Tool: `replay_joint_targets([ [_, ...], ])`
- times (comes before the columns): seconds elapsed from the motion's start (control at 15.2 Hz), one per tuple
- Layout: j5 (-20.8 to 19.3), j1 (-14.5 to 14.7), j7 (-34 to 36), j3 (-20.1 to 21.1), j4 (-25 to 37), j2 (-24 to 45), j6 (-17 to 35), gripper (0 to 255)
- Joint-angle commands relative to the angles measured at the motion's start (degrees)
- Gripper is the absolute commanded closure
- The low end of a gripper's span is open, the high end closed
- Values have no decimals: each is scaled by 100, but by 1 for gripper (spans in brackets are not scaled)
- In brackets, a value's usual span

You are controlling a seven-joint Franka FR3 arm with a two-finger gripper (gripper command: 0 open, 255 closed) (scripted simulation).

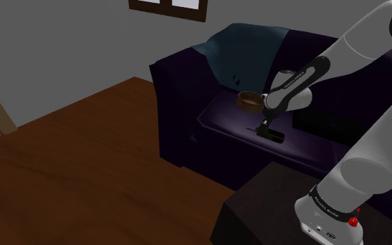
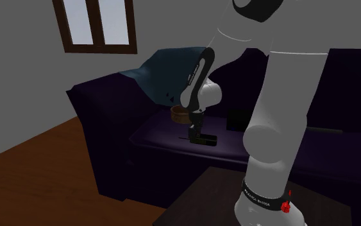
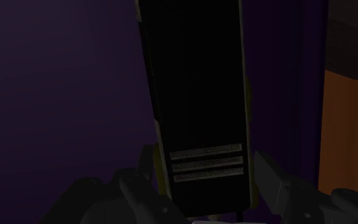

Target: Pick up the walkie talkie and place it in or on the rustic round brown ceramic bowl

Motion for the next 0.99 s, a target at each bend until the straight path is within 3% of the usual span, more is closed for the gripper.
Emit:
replay_joint_targets([
  [0.0, 1, 0, 0, 1, -1, 1, 0, 255],
  [0.53, 0, 1, 0, 1, -2, 2, 0, 255],
  [0.92, -296, -48, 199, 10, 47, -561, -590, 255],
])
